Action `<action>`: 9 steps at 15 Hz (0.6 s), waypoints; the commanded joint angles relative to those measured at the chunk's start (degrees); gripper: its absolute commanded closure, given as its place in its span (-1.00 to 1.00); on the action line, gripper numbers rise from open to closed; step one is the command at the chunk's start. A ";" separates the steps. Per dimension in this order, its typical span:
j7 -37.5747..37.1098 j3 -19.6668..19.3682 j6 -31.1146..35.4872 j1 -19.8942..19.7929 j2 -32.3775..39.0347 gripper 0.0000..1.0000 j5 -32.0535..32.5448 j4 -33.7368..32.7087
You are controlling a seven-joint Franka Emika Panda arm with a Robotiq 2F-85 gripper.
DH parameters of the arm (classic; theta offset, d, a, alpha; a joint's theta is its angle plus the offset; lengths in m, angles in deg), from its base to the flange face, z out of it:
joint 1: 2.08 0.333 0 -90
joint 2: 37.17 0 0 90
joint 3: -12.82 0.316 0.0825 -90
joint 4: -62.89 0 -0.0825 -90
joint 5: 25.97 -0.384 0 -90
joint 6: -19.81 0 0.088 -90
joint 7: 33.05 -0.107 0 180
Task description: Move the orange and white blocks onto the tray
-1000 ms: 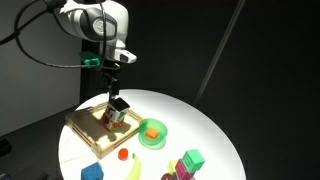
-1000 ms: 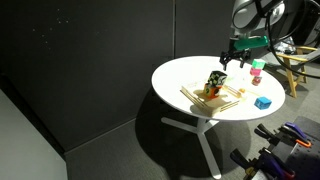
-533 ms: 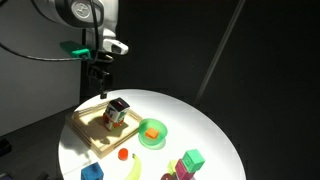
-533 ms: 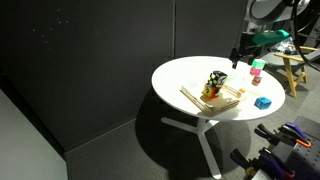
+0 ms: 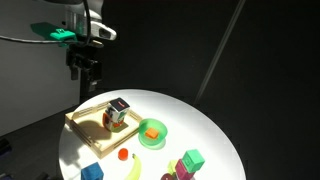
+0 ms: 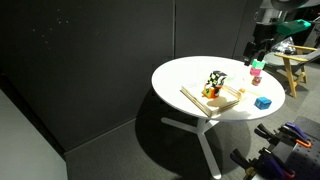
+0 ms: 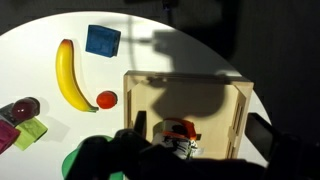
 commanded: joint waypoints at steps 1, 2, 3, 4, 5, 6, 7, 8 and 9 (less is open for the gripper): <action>0.38 1.66 -4.55 -1.05 -5.52 -1.00 1.07 2.14; -0.30 1.96 -5.31 -1.22 -6.64 -1.00 1.18 2.46; -1.38 2.35 -5.92 -1.49 -7.51 -1.00 1.25 2.71; -2.13 2.66 -6.44 -1.72 -8.26 -1.00 1.27 2.91; -3.25 2.98 -7.15 -2.06 -8.83 -1.00 1.22 2.91; -3.69 3.15 -7.70 -2.26 -9.26 -1.00 1.16 2.86; -4.24 3.29 -8.48 -2.47 -9.54 -1.00 1.03 2.69; -1.90 2.65 -6.91 -1.78 -7.33 -1.00 -0.14 1.88; -2.08 2.72 -7.15 -1.87 -7.63 -1.00 -0.14 1.89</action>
